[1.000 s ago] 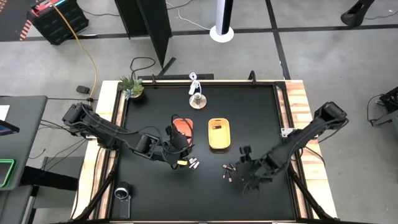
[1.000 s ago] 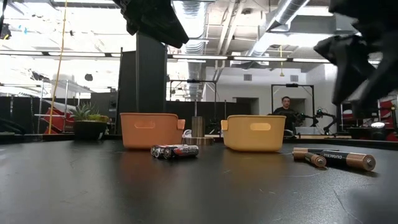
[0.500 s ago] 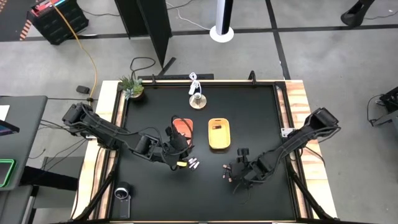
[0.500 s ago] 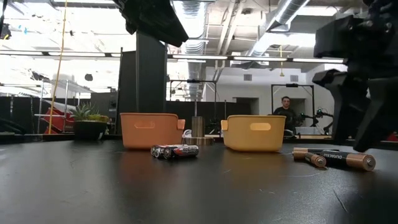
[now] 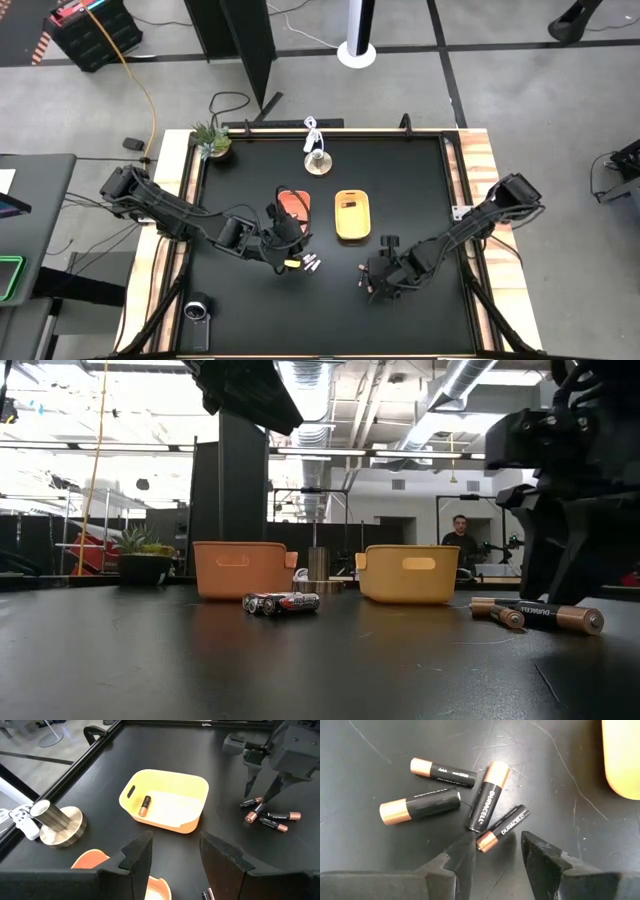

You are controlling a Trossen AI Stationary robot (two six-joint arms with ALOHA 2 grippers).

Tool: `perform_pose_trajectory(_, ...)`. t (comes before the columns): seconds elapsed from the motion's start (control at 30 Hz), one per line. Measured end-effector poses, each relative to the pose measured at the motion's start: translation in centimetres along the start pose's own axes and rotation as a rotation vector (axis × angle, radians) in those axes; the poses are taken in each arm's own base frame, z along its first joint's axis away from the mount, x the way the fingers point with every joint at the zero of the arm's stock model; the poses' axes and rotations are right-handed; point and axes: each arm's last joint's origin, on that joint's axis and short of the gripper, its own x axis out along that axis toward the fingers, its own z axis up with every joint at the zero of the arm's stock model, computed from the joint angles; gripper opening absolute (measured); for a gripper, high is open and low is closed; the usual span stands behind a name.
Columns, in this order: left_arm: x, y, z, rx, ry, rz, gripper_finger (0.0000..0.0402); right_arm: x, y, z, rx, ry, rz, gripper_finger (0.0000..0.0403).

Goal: Sort batteries
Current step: Put the black battery into the yellow bin

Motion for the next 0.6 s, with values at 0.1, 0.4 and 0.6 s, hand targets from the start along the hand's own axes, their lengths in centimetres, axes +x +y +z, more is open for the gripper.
perform_pose_trajectory(0.1, 0.0, 0.0, 0.0, 0.001, 0.0, 0.0, 0.0157, 0.08, -0.19, 0.08, 0.007, 0.007, 0.005, 0.0175)
perform_pose_trajectory(0.4, 0.0, 0.0, -0.01, 0.012, 0.001, 0.0, 0.0157, 0.15, -1.0, -0.54, -0.001, 0.09, -0.045, 0.0175)
perform_pose_trajectory(0.6, 0.0, 0.0, -0.01, 0.011, 0.001, 0.0, 0.0157, 0.12, -0.94, -0.43, -0.031, 0.079, -0.037, 0.0175)
